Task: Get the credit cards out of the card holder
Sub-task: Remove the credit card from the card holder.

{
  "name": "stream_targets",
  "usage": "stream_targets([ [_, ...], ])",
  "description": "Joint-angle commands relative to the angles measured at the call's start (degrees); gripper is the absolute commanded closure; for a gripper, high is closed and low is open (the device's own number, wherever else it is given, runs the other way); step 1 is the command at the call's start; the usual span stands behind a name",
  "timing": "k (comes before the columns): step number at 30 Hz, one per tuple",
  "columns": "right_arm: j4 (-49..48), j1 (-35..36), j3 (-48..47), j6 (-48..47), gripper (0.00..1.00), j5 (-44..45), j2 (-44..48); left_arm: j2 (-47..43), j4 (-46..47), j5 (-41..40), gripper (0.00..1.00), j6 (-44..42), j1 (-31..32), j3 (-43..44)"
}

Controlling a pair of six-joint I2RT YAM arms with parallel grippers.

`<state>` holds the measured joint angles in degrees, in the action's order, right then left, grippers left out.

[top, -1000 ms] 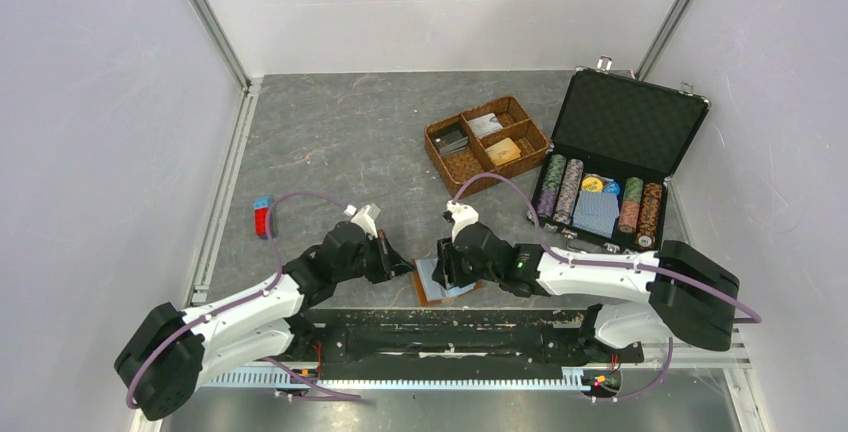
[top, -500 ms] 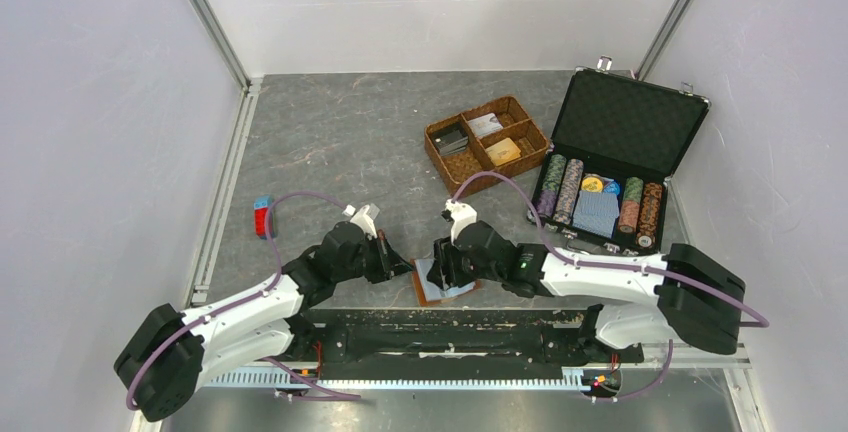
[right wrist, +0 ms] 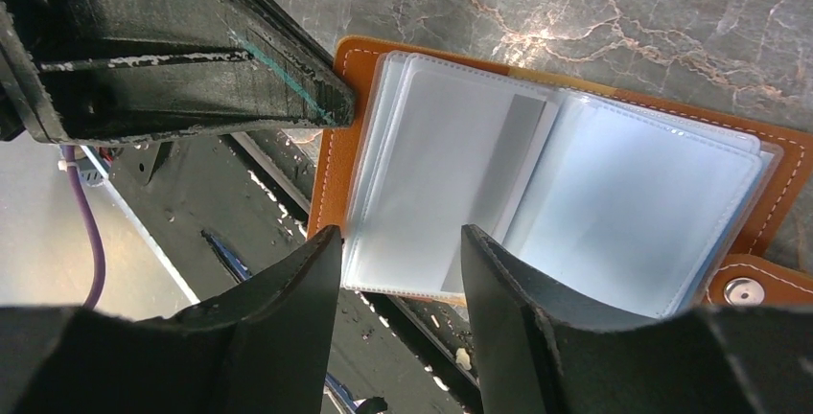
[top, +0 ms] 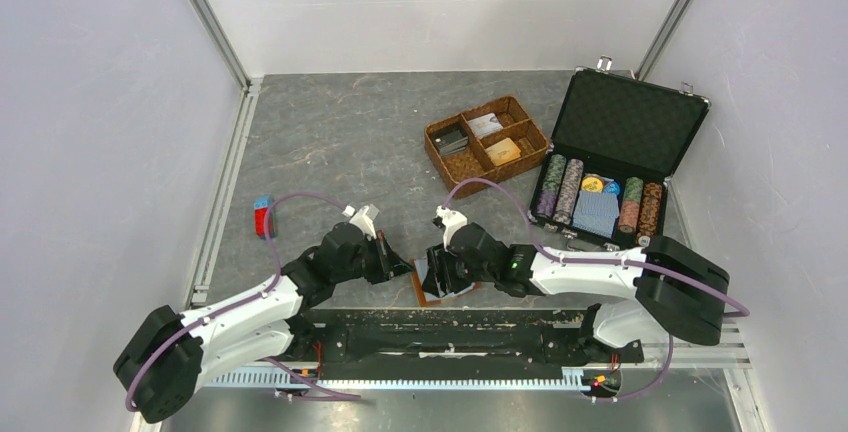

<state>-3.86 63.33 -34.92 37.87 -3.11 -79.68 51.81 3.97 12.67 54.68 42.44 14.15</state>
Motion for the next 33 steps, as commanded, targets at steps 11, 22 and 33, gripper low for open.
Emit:
stream_targets([
  [11, 2.49, 0.83, -2.73, -1.16, 0.52, 4.58, -0.64, -0.46, 1.66, 1.34, 0.98, 0.0, -0.36, 0.05],
  [22, 6.89, 2.24, -5.13, -2.42, 0.53, 9.09, -0.41, -0.13, 1.75, 1.45, 0.98, -0.01, -0.34, 0.08],
  [33, 7.28, 2.72, -5.79, -2.45, 0.54, 9.08, 0.26, -0.13, 1.83, 1.49, 0.98, -0.09, -0.34, 0.17],
])
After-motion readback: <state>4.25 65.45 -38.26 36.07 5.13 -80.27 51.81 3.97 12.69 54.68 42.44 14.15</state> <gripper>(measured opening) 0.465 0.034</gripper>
